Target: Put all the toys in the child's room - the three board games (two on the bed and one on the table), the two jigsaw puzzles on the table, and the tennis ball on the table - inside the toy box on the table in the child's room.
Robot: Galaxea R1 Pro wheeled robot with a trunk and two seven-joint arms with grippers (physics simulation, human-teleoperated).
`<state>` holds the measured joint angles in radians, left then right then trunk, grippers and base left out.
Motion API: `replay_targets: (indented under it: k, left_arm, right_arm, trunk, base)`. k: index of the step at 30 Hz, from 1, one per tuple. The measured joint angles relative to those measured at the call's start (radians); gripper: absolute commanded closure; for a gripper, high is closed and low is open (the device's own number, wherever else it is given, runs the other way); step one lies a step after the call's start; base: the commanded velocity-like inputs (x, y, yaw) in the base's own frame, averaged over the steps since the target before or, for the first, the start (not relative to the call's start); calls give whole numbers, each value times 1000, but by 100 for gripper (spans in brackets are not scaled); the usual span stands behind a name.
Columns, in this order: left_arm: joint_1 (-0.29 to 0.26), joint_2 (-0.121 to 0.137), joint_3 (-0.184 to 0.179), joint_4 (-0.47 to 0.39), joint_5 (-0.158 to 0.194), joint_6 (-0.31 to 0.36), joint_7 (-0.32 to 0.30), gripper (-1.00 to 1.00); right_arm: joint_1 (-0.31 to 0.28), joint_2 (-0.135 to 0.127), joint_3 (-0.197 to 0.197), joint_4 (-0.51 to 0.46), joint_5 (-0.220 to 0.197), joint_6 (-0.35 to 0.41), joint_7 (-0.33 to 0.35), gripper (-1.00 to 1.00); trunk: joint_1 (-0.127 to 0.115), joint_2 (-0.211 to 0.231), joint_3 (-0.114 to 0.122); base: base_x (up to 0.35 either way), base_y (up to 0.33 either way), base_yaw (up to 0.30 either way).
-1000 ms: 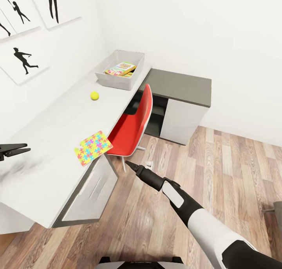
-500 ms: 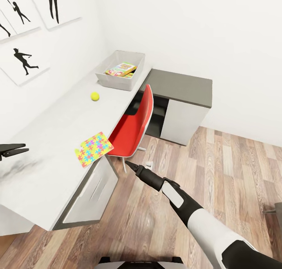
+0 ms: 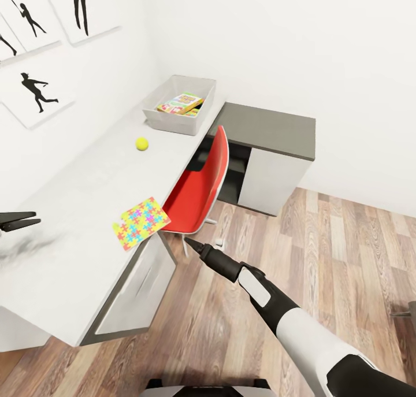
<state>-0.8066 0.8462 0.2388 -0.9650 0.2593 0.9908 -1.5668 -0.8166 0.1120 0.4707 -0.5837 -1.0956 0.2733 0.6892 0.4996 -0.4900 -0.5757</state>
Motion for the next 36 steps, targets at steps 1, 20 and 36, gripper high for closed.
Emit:
replay_targets:
  k: [1, 20, 36]
  left_arm:
    - [0, 1, 0, 0, 0, 0, 0, -100]
    - [0, 9, 0, 0, 0, 0, 0, -100]
    - [0, 10, 1, 0, 0, 0, 0, -100]
  right_arm:
    - [0, 0, 0, 0, 0, 0, 0, -100]
    - [0, 0, 1, 0, 3, 0, 0, -100]
    - [0, 0, 1, 0, 3, -1, 0, -100]
  trunk:
    - [0, 0, 0]
    - [0, 0, 0]
    - [0, 0, 0]
  base:
    - [1, 72, 0]
    - [0, 74, 0]
    - [20, 38, 0]
